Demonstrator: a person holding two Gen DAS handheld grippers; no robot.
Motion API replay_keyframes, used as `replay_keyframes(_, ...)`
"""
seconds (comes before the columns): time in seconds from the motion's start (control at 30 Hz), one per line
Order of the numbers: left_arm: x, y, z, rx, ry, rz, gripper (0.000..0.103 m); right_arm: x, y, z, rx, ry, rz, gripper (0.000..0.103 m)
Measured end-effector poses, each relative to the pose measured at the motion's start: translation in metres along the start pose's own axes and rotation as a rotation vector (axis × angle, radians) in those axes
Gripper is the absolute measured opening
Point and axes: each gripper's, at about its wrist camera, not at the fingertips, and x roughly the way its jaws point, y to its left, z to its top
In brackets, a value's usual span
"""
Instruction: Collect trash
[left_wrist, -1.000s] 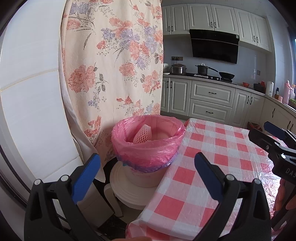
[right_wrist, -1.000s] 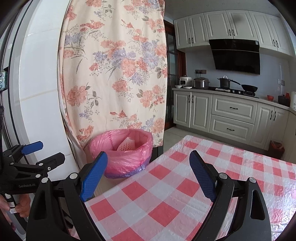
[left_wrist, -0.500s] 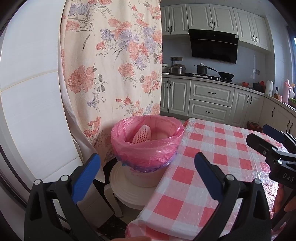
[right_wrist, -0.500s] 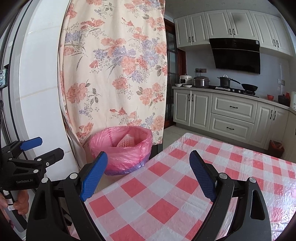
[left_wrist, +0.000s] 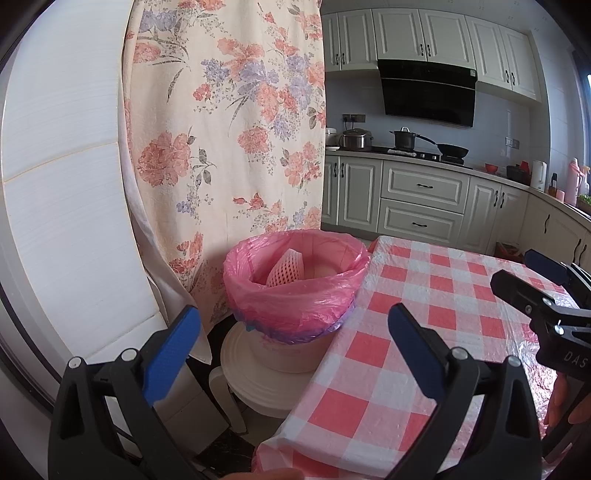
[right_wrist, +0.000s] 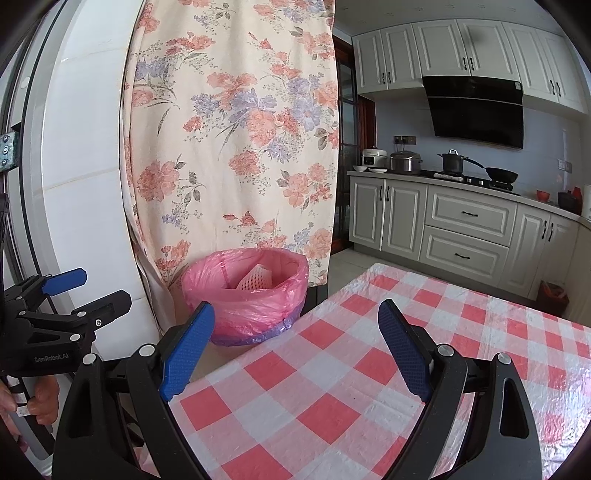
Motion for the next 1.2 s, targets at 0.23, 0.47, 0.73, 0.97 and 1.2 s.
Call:
replay_keyframes(0.23,-0.0003,0.0012,-0.0003,-0.001,-0.002,0.002,0.098,-0.0010,-0.0003,-0.0008,-0.001,0.000,-0.003,0.085)
replay_keyframes(0.47,-0.0024,-0.0010,-0.0010,0.007,-0.017,0.003,0.098,-0.0010,-0.0002,-0.0009,-0.003,0.001,-0.002,0.085)
replay_keyframes(0.73,-0.0013,-0.0029,-0.0037,0.009,-0.019,-0.001,0.098,-0.0017,-0.0005,-0.0015,-0.006,0.003,-0.002,0.085)
replay_keyframes(0.97,0.0008,-0.0041,-0.0041,0.008,-0.015,0.013,0.098,-0.0029,-0.0018,-0.0040,-0.009,0.010,-0.002,0.085)
replay_keyframes(1.2,0.0034,-0.0019,-0.0071,-0.010,0.009,0.012,0.098,-0.0032,-0.0019,-0.0038,-0.008,0.009,-0.002,0.085)
